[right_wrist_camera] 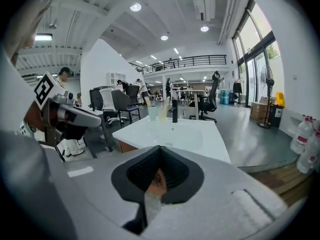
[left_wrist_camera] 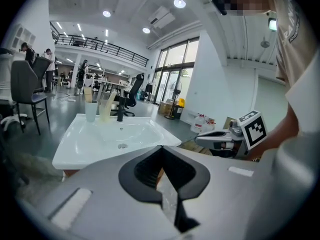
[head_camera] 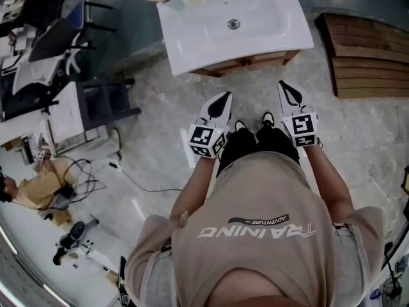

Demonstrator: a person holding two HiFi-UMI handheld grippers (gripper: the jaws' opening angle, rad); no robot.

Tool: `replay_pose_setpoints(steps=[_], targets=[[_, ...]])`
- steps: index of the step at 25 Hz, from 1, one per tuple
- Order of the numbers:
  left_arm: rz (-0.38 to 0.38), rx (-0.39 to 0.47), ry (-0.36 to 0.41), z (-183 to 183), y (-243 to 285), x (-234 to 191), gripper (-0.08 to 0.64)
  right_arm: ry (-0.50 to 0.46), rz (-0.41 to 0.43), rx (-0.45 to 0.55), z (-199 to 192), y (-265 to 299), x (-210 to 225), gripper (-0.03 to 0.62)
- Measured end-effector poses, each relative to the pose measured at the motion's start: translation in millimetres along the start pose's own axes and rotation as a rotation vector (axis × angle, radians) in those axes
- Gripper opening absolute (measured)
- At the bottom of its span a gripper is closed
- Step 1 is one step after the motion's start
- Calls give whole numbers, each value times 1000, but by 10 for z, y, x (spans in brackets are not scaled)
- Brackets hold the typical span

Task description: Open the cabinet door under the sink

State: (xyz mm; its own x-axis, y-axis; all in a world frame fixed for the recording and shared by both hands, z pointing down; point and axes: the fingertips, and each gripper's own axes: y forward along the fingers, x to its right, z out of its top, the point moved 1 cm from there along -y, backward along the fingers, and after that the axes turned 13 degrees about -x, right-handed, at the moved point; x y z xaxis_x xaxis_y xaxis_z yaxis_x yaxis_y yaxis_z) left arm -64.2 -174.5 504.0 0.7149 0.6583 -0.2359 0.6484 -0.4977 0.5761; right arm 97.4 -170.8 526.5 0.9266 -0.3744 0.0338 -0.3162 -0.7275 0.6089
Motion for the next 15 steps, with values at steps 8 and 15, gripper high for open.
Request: replay_pose_setpoints(steps=[8,15], targets=[[-20,-31,-19,-304,406,-164,17,69,-27,-55,-356,611,-24,2],[-23,-77,-83,-849,571,-435,17,5,21,-85,-388,1026,-370,2]])
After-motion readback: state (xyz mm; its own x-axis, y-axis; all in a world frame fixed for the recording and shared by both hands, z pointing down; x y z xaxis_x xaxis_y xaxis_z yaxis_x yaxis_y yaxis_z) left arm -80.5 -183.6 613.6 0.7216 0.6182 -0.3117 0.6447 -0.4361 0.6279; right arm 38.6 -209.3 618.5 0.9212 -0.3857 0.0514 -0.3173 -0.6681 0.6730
